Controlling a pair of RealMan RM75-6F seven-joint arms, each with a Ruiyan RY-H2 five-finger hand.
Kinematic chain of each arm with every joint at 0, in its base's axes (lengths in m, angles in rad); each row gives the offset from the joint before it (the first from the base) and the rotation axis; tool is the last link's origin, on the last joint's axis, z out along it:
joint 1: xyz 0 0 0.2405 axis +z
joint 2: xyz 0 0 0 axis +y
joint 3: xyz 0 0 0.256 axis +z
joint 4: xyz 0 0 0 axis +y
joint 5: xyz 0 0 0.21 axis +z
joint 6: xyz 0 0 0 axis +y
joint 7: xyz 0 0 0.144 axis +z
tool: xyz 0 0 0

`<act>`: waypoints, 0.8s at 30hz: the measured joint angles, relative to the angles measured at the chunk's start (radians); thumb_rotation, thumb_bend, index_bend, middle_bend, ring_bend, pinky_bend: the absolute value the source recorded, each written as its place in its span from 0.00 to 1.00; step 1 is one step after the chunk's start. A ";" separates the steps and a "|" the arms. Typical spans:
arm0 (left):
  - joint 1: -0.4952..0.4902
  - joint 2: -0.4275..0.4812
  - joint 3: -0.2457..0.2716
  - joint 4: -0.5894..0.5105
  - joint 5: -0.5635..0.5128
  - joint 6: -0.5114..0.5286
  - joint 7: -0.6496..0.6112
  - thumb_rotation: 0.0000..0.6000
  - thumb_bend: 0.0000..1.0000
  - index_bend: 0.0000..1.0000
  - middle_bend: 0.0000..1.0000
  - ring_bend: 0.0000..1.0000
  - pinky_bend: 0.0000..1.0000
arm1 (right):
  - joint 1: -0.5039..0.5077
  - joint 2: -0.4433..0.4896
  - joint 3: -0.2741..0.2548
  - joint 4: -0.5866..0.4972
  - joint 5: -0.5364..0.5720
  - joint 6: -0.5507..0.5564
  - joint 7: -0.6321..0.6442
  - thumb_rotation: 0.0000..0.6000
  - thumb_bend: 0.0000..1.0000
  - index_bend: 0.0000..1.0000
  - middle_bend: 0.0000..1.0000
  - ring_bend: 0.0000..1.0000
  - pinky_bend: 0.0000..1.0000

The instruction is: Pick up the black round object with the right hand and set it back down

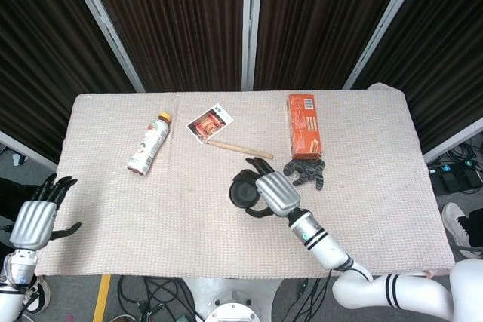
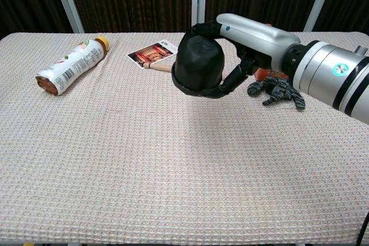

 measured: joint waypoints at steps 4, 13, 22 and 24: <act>-0.004 -0.011 0.005 0.014 -0.001 -0.018 -0.009 1.00 0.12 0.14 0.12 0.00 0.18 | -0.084 0.086 -0.023 0.019 0.026 0.061 0.015 1.00 0.20 0.34 0.42 0.03 0.00; -0.009 -0.025 0.010 0.008 0.013 -0.013 0.015 1.00 0.12 0.14 0.12 0.00 0.18 | -0.185 0.238 -0.061 0.052 0.047 0.066 0.177 1.00 0.20 0.34 0.42 0.03 0.00; -0.007 -0.014 0.008 -0.011 0.004 -0.017 0.031 1.00 0.12 0.14 0.12 0.00 0.18 | -0.099 0.110 -0.057 0.021 0.002 0.038 0.087 1.00 0.19 0.34 0.42 0.03 0.00; -0.010 -0.019 0.010 -0.004 0.005 -0.024 0.029 1.00 0.12 0.14 0.12 0.00 0.18 | -0.141 0.148 -0.068 0.034 0.016 0.064 0.100 1.00 0.19 0.34 0.42 0.02 0.00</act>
